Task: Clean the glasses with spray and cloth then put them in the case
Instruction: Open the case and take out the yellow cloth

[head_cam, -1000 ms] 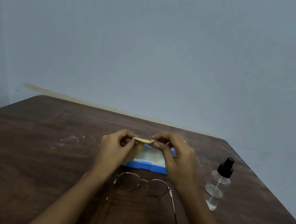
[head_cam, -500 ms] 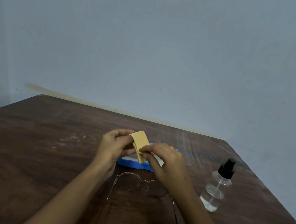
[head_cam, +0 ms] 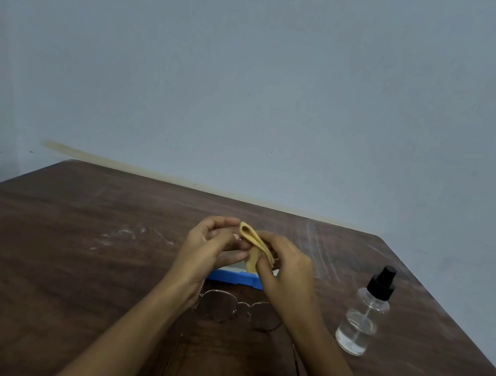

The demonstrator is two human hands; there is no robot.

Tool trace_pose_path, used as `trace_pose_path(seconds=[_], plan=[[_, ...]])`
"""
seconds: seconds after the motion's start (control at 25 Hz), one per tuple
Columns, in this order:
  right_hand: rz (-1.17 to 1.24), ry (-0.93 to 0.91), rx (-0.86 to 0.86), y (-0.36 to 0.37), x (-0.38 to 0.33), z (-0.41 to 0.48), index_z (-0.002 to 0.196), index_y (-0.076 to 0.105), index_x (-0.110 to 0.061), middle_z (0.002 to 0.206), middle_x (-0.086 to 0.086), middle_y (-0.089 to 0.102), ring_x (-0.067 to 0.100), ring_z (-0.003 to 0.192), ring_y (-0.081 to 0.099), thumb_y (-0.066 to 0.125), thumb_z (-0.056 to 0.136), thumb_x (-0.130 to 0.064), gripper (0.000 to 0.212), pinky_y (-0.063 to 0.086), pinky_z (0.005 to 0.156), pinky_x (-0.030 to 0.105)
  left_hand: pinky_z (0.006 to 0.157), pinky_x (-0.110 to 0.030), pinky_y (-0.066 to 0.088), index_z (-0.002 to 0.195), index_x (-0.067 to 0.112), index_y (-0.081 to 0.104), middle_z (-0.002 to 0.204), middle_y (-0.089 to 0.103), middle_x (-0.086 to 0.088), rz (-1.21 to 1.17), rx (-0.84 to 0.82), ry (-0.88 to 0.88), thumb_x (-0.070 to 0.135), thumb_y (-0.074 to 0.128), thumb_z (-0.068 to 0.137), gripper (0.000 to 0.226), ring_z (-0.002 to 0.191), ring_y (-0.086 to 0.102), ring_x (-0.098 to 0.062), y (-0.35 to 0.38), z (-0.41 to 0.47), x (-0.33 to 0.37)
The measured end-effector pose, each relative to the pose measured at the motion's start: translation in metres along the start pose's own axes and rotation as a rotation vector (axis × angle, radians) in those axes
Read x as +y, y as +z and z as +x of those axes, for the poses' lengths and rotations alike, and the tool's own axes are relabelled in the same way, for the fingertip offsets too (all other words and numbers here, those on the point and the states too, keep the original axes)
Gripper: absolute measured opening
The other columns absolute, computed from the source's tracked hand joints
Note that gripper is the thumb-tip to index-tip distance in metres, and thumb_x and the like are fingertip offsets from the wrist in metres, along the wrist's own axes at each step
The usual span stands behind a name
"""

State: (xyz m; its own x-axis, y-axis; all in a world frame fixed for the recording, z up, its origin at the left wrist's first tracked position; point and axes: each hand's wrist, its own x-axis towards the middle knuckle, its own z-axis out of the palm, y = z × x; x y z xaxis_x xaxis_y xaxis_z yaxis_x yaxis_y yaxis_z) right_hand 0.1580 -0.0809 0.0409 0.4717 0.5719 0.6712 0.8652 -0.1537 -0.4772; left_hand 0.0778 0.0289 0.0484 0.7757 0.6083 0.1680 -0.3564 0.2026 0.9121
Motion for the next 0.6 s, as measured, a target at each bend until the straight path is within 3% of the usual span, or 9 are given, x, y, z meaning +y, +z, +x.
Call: trace_pose_path(seconds=[0.12,0.2,0.32,0.48,0.6], plan=[[0.282,0.247,-0.049,-0.008,-0.005,0.003,0.098,0.063,-0.024,0.081,-0.016,0.061,-0.004,0.073,0.058,0.053,0.086,0.001,0.030,0.048,0.062,0.009,0.067,-0.026,0.054,0.101,0.024,0.061,0.101,0.061,0.003,0.435,-0.015,0.187,0.002,0.056,0.082,0.030,0.082,0.060,-0.009,-0.003,0.000,-0.003],[0.479,0.347,-0.121,-0.012,-0.005,0.004,0.087,0.062,-0.027,0.082,-0.009,0.064,0.004,0.075,0.061,0.052,0.086,0.001,0.030,0.051,0.062,0.013,0.073,-0.028,0.049,0.098,0.034,0.060,0.104,0.052,0.010,0.565,-0.030,0.247,0.014,0.062,0.082,0.026,0.088,0.052,-0.005,-0.005,0.001,-0.003],[0.607,0.421,-0.188,-0.012,-0.006,0.005,0.086,0.064,-0.023,0.080,-0.004,0.065,0.007,0.075,0.060,0.051,0.088,-0.001,0.026,0.050,0.063,0.016,0.078,-0.029,0.046,0.083,0.035,0.061,0.102,0.054,0.005,0.508,-0.039,0.203,0.022,0.062,0.081,0.013,0.089,0.051,-0.008,-0.008,0.002,-0.002],[0.565,0.386,-0.214,-0.011,-0.005,0.004,0.091,0.064,-0.020,0.081,-0.008,0.064,0.000,0.073,0.061,0.057,0.088,-0.019,0.008,0.048,0.060,0.012,0.065,-0.021,0.042,0.080,0.024,0.062,0.081,0.062,0.004,0.398,-0.099,0.177,0.014,0.060,0.082,0.010,0.079,0.055,-0.009,-0.011,0.001,0.001],[0.508,0.333,-0.169,-0.013,-0.005,0.003,0.087,0.064,-0.020,0.082,-0.007,0.064,-0.002,0.072,0.060,0.058,0.087,-0.015,0.008,0.047,0.060,0.010,0.060,-0.017,0.045,0.081,0.023,0.062,0.079,0.062,0.005,0.387,-0.119,0.178,0.014,0.060,0.082,0.008,0.075,0.057,-0.006,-0.011,0.001,-0.001]])
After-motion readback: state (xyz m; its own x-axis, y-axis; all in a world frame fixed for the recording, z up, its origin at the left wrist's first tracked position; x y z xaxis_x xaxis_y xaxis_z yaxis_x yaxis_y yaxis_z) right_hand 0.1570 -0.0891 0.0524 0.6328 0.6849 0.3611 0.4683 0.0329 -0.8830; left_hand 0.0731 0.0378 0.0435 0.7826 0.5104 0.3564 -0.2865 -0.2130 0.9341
